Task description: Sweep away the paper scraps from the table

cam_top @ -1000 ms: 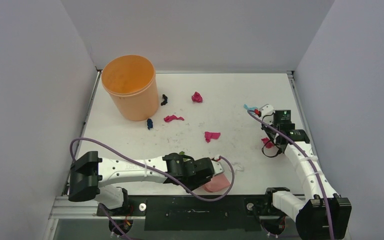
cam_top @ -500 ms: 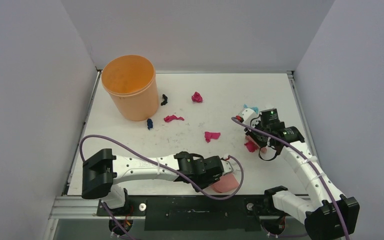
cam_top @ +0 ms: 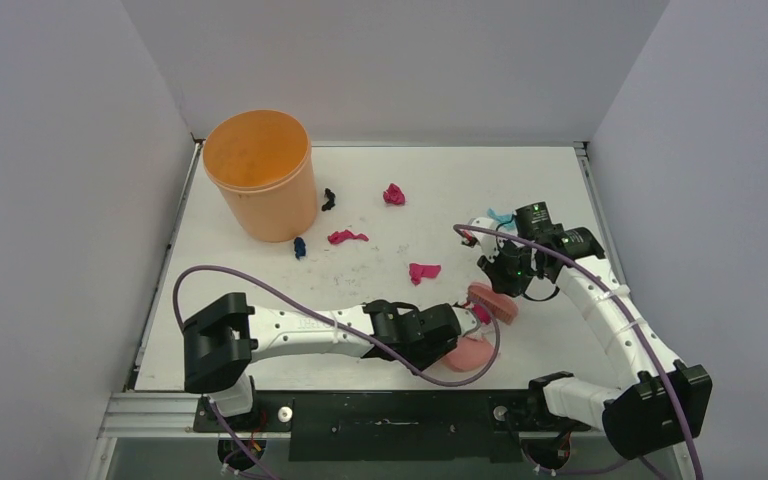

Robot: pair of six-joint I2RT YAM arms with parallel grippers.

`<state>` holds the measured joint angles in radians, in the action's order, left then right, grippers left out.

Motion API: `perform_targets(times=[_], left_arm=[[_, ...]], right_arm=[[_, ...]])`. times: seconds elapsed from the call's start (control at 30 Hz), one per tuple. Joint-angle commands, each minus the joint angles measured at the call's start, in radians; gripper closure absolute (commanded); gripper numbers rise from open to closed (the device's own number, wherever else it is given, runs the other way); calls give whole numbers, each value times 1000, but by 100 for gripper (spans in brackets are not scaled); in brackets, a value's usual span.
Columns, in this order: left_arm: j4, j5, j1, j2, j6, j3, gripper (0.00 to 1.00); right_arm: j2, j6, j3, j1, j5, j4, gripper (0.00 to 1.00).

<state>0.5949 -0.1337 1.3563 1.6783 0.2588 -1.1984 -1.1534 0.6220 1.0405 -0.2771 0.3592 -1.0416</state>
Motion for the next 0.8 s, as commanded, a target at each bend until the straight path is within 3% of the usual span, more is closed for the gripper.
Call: perform_targets(times=[0.0, 0.27, 0.47, 0.63, 0.77], left_arm=[[-115, -51, -11, 29, 50, -57, 100], [-209, -102, -11, 17, 86, -22, 100], [-270, -152, -10, -13, 94, 41, 100], [-499, -162, -9, -60, 78, 196, 100], [-493, -177, -8, -47, 85, 180, 100]], right_arm=[[-45, 9, 70, -7, 152, -86, 95], [-113, -15, 164, 13, 254, -181, 95], [-106, 33, 247, 62, 195, -226, 95], [-99, 82, 283, 116, 123, -198, 95], [-135, 128, 355, 133, 52, -172, 95]])
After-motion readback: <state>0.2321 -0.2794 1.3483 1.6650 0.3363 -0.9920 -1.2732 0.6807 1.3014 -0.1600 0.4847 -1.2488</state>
